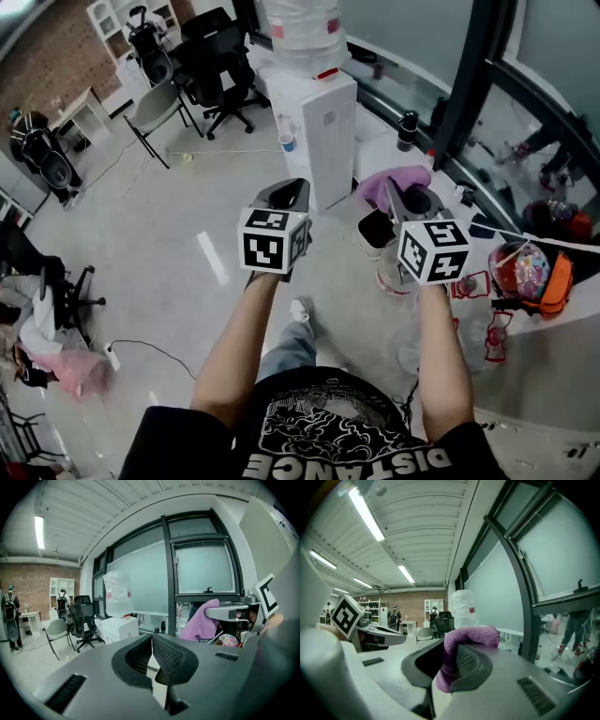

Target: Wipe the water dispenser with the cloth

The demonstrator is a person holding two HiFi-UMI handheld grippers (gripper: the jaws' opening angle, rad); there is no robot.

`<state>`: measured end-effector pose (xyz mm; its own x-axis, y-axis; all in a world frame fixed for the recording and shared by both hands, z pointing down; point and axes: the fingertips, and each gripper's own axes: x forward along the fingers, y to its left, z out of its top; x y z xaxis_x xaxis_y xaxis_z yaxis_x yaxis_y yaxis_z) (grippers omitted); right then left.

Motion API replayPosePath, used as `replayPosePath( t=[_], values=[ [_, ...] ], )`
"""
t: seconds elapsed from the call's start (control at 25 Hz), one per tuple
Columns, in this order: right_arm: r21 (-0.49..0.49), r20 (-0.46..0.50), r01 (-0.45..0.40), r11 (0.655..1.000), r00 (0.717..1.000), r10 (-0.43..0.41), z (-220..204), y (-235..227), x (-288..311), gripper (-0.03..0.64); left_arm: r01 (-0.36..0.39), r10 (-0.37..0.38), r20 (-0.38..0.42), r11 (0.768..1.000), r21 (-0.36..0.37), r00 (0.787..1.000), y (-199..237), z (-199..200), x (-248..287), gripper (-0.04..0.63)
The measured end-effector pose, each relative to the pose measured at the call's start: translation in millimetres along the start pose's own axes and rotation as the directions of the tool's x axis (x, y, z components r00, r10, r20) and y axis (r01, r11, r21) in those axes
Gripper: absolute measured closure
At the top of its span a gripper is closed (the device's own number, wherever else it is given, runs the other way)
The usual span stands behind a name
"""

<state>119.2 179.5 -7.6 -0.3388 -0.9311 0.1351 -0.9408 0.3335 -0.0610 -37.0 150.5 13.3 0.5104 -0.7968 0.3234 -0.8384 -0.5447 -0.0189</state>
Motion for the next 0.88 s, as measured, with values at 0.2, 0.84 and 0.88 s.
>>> replayPosePath(
  t=[0.2,0.84,0.88],
  values=[
    [-0.012,-0.014,-0.001,1.000,1.000,0.001,0.0,-9.3,39.4,0.576,0.007,-0.007,0.002,1.000,-0.014,1.000,23.0,3.5,35.0,0.566],
    [-0.010,-0.069,0.082,0.997,0.994,-0.083,27.1,-45.6,243.8,0.575,0.126,-0.127,-0.021,0.992,-0.020,0.992,149.7,48.8,200.7,0.566],
    [-0.011,-0.071,0.091,0.996,0.993,-0.091,29.9,-48.0,254.6,0.575,0.136,-0.137,-0.019,0.990,-0.022,0.990,156.4,52.5,209.9,0.566]
  ],
)
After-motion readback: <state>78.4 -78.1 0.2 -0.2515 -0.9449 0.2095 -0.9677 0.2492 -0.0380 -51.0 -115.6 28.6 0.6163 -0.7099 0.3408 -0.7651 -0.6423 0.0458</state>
